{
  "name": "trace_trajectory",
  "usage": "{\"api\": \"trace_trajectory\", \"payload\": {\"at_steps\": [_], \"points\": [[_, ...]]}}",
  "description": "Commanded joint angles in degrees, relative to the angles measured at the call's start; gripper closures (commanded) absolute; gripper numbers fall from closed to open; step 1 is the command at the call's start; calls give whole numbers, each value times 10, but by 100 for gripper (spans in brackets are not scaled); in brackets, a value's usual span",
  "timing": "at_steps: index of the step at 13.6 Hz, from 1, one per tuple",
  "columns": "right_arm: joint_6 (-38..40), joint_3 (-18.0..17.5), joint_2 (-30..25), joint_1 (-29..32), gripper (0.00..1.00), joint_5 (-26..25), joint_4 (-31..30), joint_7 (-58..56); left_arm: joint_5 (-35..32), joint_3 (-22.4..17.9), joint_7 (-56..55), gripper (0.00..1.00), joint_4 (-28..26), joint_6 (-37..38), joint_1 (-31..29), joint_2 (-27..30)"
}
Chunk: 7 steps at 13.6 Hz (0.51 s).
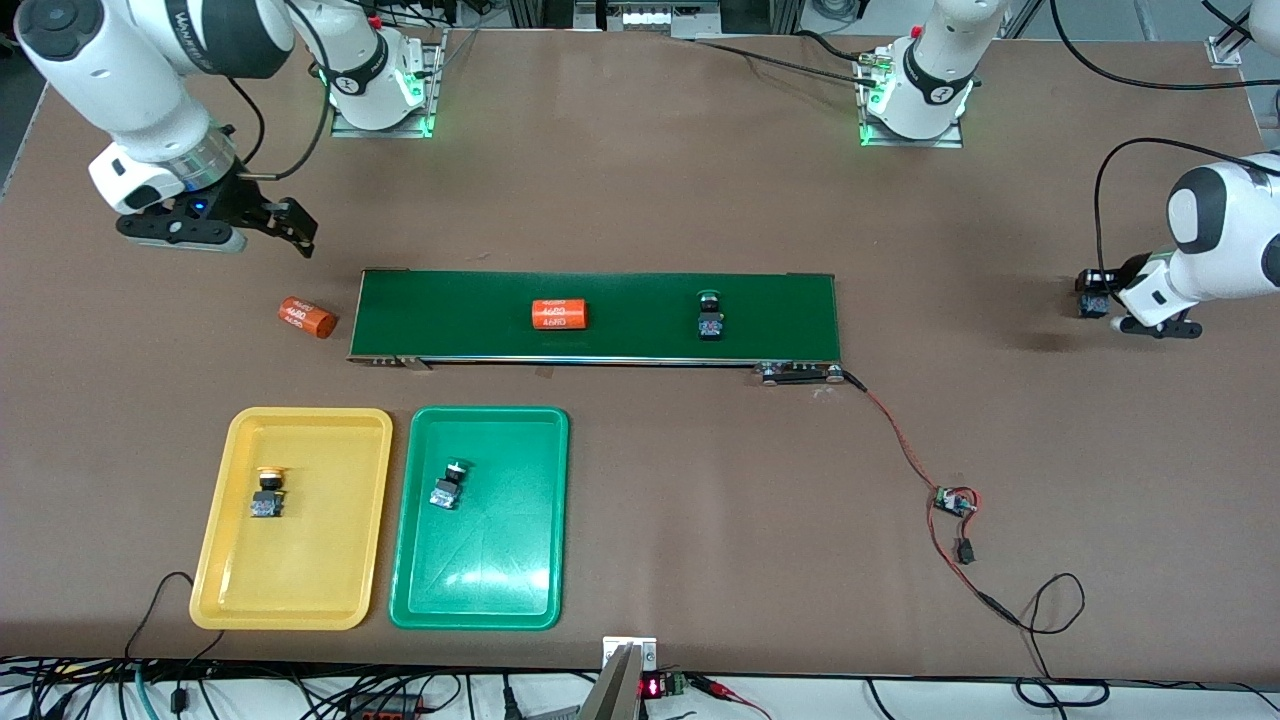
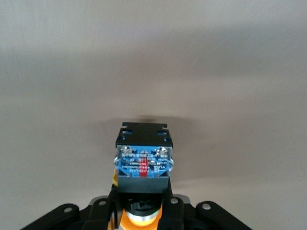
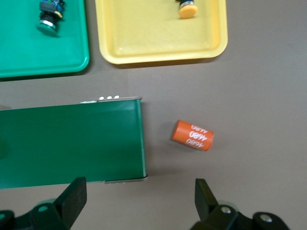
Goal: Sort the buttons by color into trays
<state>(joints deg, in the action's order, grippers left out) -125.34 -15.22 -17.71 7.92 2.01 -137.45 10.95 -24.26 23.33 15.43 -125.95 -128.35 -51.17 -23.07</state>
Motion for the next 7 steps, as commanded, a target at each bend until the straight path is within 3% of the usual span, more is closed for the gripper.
{"api": "trace_trajectory", "payload": {"at_steps": [1,3,7], "points": [[-1,-22,-15,-19,0,11,-13,47,-1,49,6,100,28,65,28,27],[-1,-29,-15,-32,0,11,-14,80,83,87,2,100,52,115,49,22],[-5,-99,-8,-32,0,31,-12,120,164,103,-43,100,79,121,153,48]]}}
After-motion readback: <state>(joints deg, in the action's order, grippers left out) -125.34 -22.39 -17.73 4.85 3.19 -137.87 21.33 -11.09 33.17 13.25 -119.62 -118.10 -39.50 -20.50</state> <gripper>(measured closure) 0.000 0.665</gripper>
